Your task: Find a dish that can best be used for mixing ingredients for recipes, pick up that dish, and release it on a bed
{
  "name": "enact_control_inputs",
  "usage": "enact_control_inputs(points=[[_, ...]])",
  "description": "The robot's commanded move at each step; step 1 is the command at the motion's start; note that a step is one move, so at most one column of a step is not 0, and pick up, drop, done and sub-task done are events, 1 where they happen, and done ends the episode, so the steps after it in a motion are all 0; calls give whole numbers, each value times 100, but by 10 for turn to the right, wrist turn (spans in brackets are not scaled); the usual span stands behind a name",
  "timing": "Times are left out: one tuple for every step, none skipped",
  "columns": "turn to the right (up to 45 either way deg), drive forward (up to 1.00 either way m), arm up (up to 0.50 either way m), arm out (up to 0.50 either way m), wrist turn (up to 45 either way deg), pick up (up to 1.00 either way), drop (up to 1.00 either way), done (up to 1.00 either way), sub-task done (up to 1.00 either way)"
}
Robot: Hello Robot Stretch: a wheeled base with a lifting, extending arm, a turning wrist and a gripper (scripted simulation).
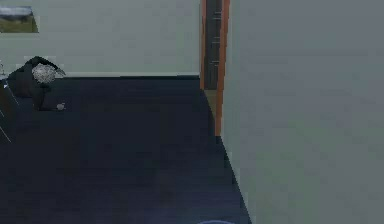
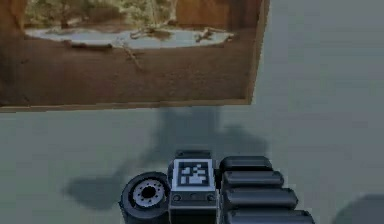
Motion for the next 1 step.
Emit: enact_control_inputs(points=[[-60,0,0,0,0,0,0,0,0]])
